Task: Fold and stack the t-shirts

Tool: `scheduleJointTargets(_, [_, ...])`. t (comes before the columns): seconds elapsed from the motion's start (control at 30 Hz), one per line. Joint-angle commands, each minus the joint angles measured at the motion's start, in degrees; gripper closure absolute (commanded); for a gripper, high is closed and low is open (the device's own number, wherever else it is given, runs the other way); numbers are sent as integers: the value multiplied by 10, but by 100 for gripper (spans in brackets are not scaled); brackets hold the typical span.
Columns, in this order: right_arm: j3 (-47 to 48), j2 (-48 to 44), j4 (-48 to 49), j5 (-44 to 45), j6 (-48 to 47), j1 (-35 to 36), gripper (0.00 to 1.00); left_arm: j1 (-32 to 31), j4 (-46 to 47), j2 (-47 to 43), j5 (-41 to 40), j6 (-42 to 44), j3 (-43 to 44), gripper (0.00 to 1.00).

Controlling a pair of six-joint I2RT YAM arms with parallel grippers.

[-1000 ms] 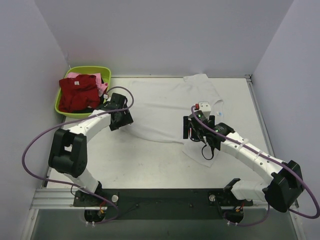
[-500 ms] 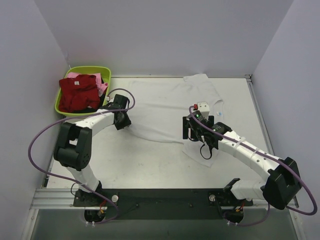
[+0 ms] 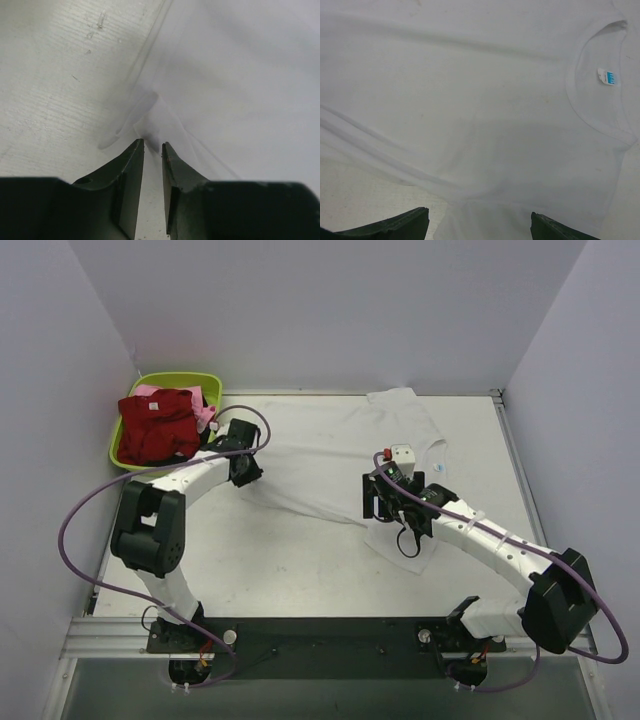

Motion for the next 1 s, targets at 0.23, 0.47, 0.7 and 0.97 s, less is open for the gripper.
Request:
scheduleJointTargets(0.23, [-8, 8, 8, 6, -5, 4, 18, 2, 24, 22, -19, -5, 32, 72])
scheduleJointTargets(0.47, [-9, 10, 9, 5, -9, 4, 18, -2, 26, 26, -20, -4, 29, 65])
scheduleJointTargets(0.7, [-4, 12, 9, 1, -12, 5, 18, -4, 16, -23, -18, -4, 33, 25])
scheduleJointTargets(0.97, [-3, 16, 9, -1, -8, 10, 18, -9, 0, -59, -16, -4, 42, 25])
